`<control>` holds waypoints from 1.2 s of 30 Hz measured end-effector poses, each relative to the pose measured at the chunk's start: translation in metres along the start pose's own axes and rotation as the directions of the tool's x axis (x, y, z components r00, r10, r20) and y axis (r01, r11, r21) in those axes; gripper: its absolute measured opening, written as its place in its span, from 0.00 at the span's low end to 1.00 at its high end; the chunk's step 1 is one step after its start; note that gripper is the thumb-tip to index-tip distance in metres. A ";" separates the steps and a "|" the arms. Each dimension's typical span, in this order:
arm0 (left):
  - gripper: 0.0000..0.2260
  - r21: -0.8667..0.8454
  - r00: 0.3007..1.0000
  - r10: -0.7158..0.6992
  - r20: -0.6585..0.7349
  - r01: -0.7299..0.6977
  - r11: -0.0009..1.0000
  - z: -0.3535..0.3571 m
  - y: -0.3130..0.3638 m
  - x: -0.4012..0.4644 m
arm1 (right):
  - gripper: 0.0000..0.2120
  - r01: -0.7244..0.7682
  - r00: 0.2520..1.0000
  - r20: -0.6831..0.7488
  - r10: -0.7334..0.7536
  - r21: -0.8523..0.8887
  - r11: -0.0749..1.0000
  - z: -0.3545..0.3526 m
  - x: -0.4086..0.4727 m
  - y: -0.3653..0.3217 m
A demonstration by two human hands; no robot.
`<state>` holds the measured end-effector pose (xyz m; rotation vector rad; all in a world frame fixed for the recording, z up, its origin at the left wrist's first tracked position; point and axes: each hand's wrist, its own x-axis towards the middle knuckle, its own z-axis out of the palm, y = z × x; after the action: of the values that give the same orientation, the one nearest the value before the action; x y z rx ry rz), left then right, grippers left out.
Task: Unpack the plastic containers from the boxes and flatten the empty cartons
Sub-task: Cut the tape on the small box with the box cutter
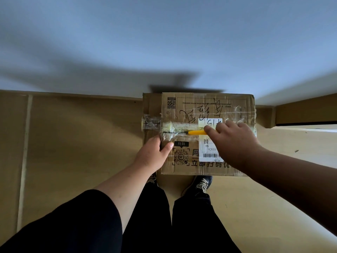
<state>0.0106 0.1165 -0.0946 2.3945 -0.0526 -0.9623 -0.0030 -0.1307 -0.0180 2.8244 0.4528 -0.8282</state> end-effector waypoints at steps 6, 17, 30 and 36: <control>0.11 0.014 1.000 -0.007 -0.006 0.007 1.000 -0.001 0.002 -0.001 | 0.34 -0.019 1.000 -0.001 0.019 -0.007 1.000 0.010 -0.011 0.017; 0.14 0.086 0.985 -0.137 -0.100 0.146 0.986 0.009 0.017 -0.008 | 0.27 -0.072 0.996 -0.049 0.069 -0.064 0.995 0.035 -0.057 0.080; 0.19 0.242 0.880 -0.425 -0.212 0.468 0.850 0.021 0.052 -0.010 | 0.26 -0.145 0.984 -0.111 0.139 -0.046 0.988 0.063 -0.097 0.131; 0.18 0.223 0.836 -0.495 -0.236 0.542 0.810 0.022 0.061 -0.004 | 0.26 -0.173 0.979 -0.109 0.171 -0.010 0.985 0.074 -0.104 0.140</control>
<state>0.0038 0.0551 -0.0738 2.8186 0.6063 -1.0354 -0.0768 -0.3055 -0.0124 2.8499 0.2237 -0.6370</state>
